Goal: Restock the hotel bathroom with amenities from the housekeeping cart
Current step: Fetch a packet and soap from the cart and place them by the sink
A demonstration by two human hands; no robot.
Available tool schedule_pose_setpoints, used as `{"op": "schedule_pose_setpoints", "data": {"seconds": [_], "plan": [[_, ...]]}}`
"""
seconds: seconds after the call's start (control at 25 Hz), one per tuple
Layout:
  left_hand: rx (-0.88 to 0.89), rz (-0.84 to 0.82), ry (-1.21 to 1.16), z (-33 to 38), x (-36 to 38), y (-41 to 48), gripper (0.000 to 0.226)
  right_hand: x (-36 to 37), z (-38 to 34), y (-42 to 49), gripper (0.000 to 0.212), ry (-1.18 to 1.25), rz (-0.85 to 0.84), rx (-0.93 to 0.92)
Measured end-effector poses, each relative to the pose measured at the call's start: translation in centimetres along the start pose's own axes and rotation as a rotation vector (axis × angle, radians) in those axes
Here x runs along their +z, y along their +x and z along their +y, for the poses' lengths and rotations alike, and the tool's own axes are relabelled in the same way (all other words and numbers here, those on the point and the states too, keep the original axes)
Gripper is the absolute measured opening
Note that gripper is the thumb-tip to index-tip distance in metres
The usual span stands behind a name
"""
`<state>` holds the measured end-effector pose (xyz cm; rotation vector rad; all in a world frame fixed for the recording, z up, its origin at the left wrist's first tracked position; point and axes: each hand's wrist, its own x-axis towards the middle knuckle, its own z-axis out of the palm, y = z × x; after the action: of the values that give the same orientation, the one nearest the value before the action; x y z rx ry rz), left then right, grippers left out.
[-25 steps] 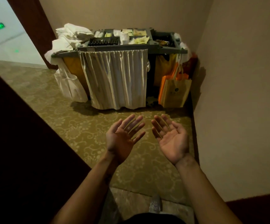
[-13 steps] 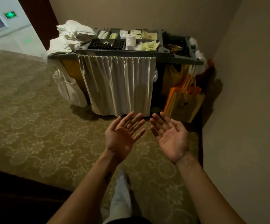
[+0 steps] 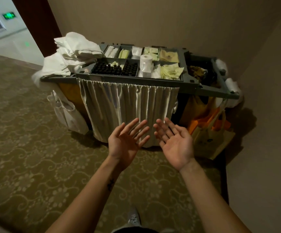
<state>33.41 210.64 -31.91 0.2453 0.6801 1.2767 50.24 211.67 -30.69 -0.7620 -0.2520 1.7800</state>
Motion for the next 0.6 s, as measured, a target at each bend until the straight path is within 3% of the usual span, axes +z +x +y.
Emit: {"op": "schedule_pose_setpoints", "data": {"seconds": [0.6], "plan": [[0.156, 0.15, -0.038, 13.1, -0.4, 22.6, 0.054, 10.3, -2.0, 28.9, 0.043, -0.058, -0.114, 0.171]]}}
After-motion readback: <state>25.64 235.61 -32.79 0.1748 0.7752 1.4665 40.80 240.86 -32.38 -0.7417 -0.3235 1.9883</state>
